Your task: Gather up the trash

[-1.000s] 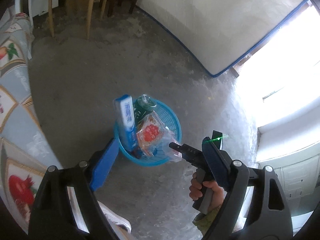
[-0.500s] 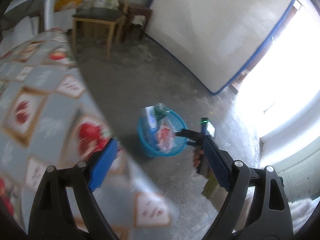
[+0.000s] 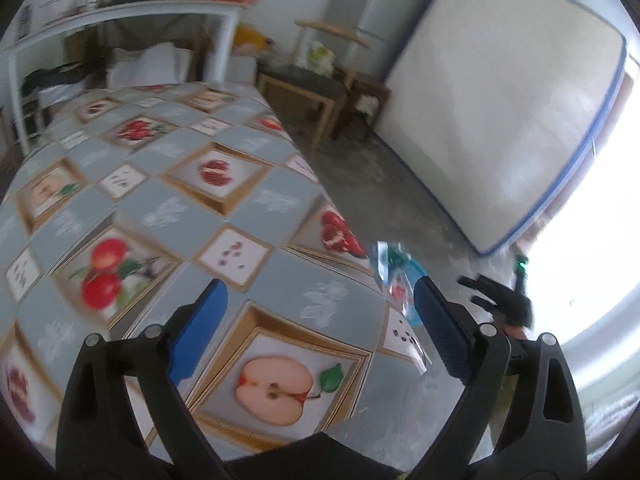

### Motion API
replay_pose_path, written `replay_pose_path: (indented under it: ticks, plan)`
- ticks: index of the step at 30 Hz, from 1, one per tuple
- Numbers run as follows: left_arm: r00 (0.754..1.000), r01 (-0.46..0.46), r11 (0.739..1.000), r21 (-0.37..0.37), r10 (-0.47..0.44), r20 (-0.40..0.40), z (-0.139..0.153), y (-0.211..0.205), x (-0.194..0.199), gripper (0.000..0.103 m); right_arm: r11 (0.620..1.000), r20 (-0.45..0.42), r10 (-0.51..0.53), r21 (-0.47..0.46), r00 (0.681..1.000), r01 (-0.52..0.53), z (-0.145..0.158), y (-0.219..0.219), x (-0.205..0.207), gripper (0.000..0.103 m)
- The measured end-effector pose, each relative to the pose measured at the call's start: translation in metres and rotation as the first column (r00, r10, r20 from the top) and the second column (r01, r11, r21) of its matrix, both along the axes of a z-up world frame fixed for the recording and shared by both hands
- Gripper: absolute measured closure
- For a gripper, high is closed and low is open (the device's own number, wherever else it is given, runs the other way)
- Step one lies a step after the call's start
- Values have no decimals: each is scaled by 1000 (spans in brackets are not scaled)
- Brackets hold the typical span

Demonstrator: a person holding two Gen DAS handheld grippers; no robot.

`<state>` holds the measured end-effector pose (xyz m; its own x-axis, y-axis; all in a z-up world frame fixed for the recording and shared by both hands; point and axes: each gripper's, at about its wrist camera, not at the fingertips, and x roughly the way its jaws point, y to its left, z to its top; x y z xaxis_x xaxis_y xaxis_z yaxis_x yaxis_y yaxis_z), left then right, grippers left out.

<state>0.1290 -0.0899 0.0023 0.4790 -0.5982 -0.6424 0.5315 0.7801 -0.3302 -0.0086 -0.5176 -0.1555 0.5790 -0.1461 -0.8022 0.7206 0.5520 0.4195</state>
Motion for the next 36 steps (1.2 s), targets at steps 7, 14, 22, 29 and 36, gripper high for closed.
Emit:
replay_pose_path:
  ticks: [7,14,22,29,36]
  plan:
    - [987,-138,989,-48,141,77,8,30,-22,8,948,114,254,-226,960,-224,112,104,11,13]
    - [947,-310,950,-39,312,80,8,52,-52,8,842,132,467,-368,874,-394,171,205,30,7]
    - [856,-509,856,86,493,155,8,70,-71,8,745,43,574,-441,818,-500,189,284,44,6]
    - [820,-557,813,170,506,266,11,71,-79,8,747,7,539,-466,842,-474,193,301,42,6]
    - [853,-518,830,206,485,192,-7,75,-73,8,727,-49,531,-486,846,-485,188,314,58,6]
